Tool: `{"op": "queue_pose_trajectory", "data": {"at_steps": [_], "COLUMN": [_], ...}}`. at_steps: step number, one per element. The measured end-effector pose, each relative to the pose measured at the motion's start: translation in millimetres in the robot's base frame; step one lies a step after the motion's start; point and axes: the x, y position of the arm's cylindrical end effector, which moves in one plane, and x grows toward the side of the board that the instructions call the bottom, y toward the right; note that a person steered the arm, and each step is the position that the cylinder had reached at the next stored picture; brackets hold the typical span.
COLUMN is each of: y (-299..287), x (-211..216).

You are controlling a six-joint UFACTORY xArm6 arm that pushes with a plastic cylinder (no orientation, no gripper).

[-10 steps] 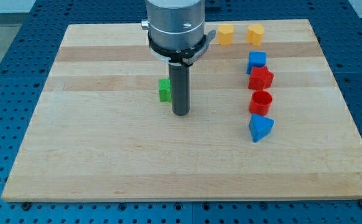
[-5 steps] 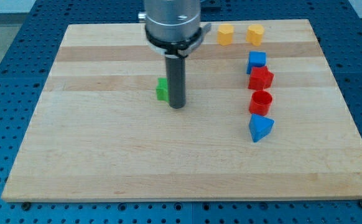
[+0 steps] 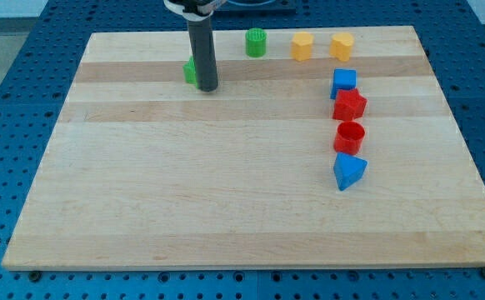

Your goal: Move the green star towards the top center of the board

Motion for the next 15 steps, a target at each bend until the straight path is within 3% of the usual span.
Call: {"op": "queue_pose_trajectory", "data": {"at_steps": [1,2,4,5,6,8,9,10,11,15], "y": [-15.0,-42.2,-20.4,-18.8,-14.2,35.7,15.2,5.2,6.3,-28.3], "x": [21.8,10.2,-33.7,-38.7,-14.9,-31.2,-64.7,-64.5,-29.0,-56.4]}}
